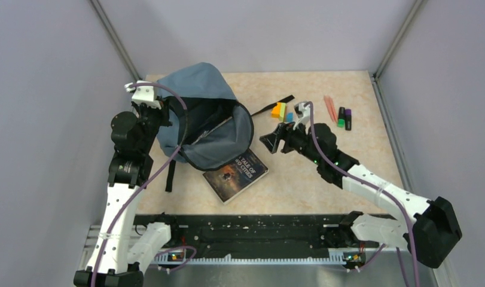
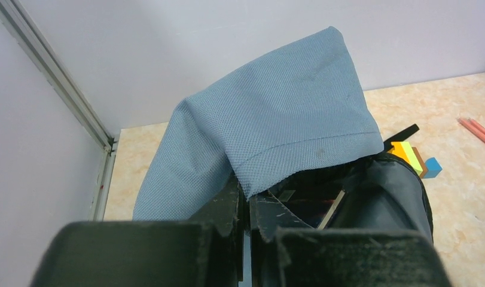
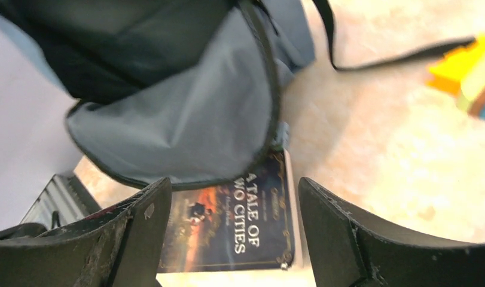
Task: Pack the student bag
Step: Pick up the book from the center of the board.
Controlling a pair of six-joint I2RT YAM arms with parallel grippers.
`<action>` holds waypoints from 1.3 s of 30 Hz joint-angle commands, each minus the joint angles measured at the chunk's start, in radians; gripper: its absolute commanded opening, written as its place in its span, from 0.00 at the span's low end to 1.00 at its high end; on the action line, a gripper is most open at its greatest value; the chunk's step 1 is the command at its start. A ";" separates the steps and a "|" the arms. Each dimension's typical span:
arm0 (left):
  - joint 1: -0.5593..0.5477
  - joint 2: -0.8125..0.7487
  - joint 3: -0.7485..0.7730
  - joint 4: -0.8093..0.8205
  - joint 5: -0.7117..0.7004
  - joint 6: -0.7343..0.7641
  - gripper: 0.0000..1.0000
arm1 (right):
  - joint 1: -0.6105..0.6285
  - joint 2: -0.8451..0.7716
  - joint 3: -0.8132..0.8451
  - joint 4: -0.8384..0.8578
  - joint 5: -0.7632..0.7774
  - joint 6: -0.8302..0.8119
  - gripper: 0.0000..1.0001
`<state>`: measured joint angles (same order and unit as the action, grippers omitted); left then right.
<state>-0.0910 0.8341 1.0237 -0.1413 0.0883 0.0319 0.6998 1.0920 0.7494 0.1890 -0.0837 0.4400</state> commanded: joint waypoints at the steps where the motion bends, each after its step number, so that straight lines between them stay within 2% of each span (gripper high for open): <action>1: 0.005 -0.005 -0.005 0.077 -0.021 -0.006 0.00 | 0.008 -0.029 -0.062 -0.076 0.125 0.149 0.78; 7: 0.005 -0.003 -0.005 0.077 -0.021 -0.006 0.00 | 0.007 0.017 -0.164 -0.016 0.038 0.197 0.80; 13: 0.005 -0.003 -0.004 0.076 -0.023 -0.005 0.00 | 0.000 0.115 -0.215 0.137 -0.098 0.273 0.79; 27: 0.005 -0.004 -0.001 0.072 -0.018 -0.007 0.00 | -0.040 0.234 -0.298 0.230 -0.054 0.280 0.78; 34: 0.005 0.000 -0.001 0.071 -0.018 -0.009 0.00 | -0.038 0.327 -0.307 0.329 -0.127 0.323 0.71; 39: 0.005 0.002 0.000 0.069 -0.018 -0.009 0.00 | -0.025 0.353 -0.305 0.377 -0.143 0.358 0.70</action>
<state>-0.0910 0.8341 1.0191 -0.1349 0.0811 0.0280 0.6659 1.4284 0.4450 0.4603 -0.1970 0.7609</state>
